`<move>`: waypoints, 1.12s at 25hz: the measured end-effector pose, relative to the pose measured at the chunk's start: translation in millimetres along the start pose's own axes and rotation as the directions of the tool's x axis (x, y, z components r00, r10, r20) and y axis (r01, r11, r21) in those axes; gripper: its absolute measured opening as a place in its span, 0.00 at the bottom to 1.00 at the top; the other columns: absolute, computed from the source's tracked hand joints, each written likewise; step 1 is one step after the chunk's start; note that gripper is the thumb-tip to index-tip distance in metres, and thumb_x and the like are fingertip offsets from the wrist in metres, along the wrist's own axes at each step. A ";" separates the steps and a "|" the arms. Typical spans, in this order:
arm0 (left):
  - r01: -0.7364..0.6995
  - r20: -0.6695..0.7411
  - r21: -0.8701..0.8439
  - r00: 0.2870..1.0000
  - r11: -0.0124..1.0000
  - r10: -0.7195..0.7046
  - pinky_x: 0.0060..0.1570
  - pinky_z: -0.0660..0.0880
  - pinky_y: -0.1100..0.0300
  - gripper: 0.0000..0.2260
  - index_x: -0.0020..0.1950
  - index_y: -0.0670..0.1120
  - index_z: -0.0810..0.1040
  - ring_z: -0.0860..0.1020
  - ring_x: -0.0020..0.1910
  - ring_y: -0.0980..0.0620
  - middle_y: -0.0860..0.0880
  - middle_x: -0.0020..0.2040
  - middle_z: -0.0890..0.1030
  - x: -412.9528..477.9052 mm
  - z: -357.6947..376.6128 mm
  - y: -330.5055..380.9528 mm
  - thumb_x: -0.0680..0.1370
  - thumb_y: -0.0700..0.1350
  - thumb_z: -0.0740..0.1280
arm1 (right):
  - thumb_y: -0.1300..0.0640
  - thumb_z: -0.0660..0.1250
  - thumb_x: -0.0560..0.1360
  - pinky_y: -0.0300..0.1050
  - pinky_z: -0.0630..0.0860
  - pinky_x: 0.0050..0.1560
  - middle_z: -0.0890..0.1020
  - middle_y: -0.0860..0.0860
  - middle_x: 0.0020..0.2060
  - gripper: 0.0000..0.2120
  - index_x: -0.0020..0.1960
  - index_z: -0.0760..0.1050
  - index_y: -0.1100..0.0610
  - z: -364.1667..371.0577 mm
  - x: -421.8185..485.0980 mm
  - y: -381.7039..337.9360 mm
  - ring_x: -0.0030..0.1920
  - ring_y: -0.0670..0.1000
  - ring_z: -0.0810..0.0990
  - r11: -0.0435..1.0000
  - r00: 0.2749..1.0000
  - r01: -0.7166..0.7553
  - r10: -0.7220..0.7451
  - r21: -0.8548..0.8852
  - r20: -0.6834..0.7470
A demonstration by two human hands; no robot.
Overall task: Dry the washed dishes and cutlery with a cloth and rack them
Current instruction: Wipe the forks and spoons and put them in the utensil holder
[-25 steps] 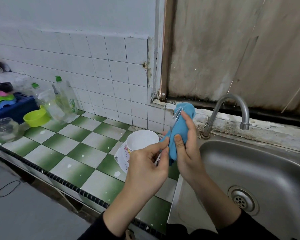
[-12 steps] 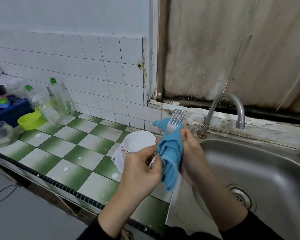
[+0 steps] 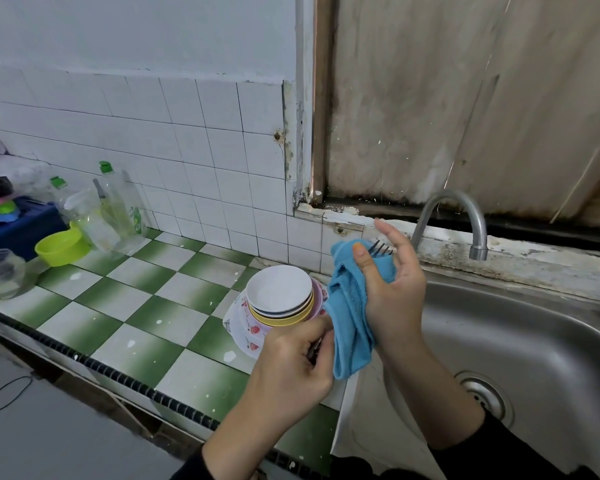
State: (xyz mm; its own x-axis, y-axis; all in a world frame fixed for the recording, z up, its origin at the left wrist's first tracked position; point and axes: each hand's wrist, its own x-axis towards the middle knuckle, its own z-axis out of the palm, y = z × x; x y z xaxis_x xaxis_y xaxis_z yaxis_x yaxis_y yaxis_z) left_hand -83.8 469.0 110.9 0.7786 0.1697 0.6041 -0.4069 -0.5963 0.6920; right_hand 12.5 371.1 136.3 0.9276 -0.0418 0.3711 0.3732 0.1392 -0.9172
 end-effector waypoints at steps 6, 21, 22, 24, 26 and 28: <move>-0.024 0.007 0.028 1.000 0.999 0.024 0.31 0.58 0.78 0.10 0.48 0.43 0.84 0.66 0.25 0.68 0.69 0.28 0.69 4.2 -4.9 4.9 0.75 0.35 0.64 | 0.61 0.72 0.73 0.50 0.79 0.47 0.82 0.42 0.39 0.08 0.44 0.78 0.49 0.2 13.1 -5.0 0.43 0.47 0.81 0.998 0.998 0.056 -0.057 0.023 0.009; 0.124 0.017 -0.020 0.992 0.992 -0.124 0.40 0.73 0.72 0.13 0.51 0.49 0.85 0.80 0.39 0.67 0.62 0.41 0.84 10.7 -18.4 -10.2 0.74 0.38 0.65 | 0.60 0.74 0.71 0.47 0.82 0.45 0.82 0.46 0.41 0.09 0.46 0.78 0.50 4.6 21.0 -1.2 0.42 0.45 0.82 0.999 0.987 0.014 -0.008 -0.038 0.158; 0.132 0.011 -0.031 0.991 0.991 -0.131 0.42 0.75 0.70 0.13 0.52 0.50 0.85 0.81 0.42 0.65 0.63 0.43 0.84 10.0 -17.3 -9.6 0.74 0.39 0.65 | 0.60 0.74 0.71 0.47 0.81 0.45 0.82 0.46 0.41 0.09 0.46 0.78 0.49 2.6 22.3 -0.4 0.41 0.45 0.82 0.998 0.987 0.018 -0.008 -0.055 0.163; 0.175 0.002 -0.061 0.985 0.983 -0.175 0.47 0.76 0.69 0.12 0.52 0.54 0.83 0.82 0.46 0.65 0.68 0.46 0.82 10.5 -15.7 -6.9 0.73 0.41 0.66 | 0.61 0.74 0.71 0.44 0.81 0.43 0.82 0.44 0.40 0.09 0.44 0.78 0.48 -3.5 34.0 -1.6 0.41 0.44 0.82 0.997 0.990 0.053 -0.045 -0.057 0.134; 0.241 0.018 -0.095 0.971 0.966 -0.240 0.45 0.75 0.73 0.10 0.49 0.56 0.82 0.80 0.43 0.69 0.70 0.45 0.80 12.1 -16.4 -4.4 0.73 0.42 0.67 | 0.60 0.74 0.71 0.42 0.79 0.43 0.82 0.45 0.41 0.09 0.45 0.78 0.48 -6.7 42.9 -3.3 0.42 0.44 0.81 0.993 0.990 0.098 -0.089 -0.073 0.110; 0.276 0.028 -0.131 0.961 0.952 -0.275 0.41 0.72 0.75 0.11 0.48 0.58 0.81 0.78 0.39 0.72 0.68 0.45 0.81 11.8 -17.6 -2.1 0.74 0.42 0.68 | 0.59 0.75 0.71 0.44 0.80 0.44 0.81 0.46 0.44 0.11 0.47 0.77 0.47 -6.8 39.2 -3.2 0.45 0.48 0.82 0.988 0.980 0.128 -0.112 -0.089 0.162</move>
State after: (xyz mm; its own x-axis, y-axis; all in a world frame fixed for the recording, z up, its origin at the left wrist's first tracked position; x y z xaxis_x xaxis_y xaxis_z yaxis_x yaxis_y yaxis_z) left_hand -82.2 486.1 123.5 0.8733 0.3054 0.3795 -0.2351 -0.4181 0.8775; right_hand 47.7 362.2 152.9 0.8654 0.1040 0.4902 0.4883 0.0445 -0.8715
